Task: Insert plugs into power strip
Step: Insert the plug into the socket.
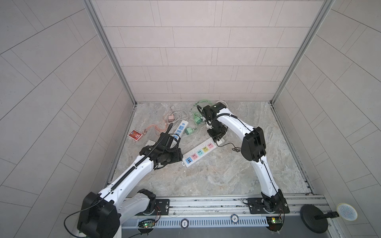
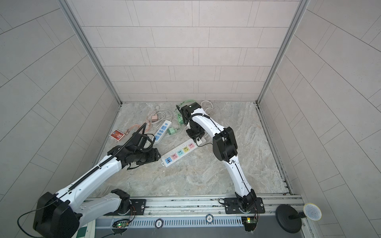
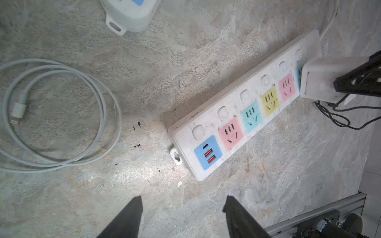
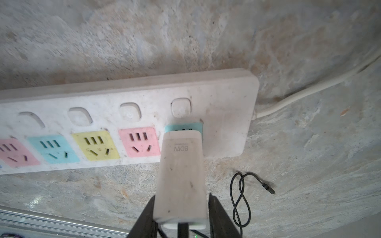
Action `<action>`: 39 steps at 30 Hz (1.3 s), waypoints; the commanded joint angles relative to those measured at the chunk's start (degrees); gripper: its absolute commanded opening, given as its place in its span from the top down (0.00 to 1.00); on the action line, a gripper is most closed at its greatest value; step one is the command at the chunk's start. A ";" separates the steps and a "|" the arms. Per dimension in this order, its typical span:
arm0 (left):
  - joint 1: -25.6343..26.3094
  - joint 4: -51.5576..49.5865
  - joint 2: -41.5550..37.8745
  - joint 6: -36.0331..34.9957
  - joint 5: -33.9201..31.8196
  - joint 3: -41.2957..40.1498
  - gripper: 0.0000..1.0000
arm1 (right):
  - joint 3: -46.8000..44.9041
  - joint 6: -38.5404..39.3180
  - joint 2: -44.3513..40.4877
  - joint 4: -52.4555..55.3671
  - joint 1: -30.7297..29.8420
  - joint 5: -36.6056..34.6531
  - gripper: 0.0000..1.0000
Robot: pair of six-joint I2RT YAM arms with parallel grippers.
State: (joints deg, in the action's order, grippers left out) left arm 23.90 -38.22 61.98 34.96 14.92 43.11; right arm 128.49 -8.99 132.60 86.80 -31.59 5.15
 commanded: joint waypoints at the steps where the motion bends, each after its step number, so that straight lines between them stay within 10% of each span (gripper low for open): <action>1: -0.30 -0.37 -0.03 -0.68 -0.32 -0.56 0.30 | -0.97 -0.65 -3.08 -0.30 0.54 -0.14 0.63; 16: -0.26 -0.37 -0.03 -0.68 -0.04 -0.57 0.30 | -4.30 0.10 -0.17 -2.45 0.60 2.01 0.90; 39: -0.26 -0.45 -0.37 -0.25 2.07 -0.53 0.30 | 1.69 7.18 12.51 -3.44 -2.90 1.52 0.91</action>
State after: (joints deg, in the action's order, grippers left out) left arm 23.90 -38.02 62.04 34.96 16.73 42.70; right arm 134.23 -5.91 136.64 90.43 -33.28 2.35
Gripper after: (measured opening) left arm 0.704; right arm 0.288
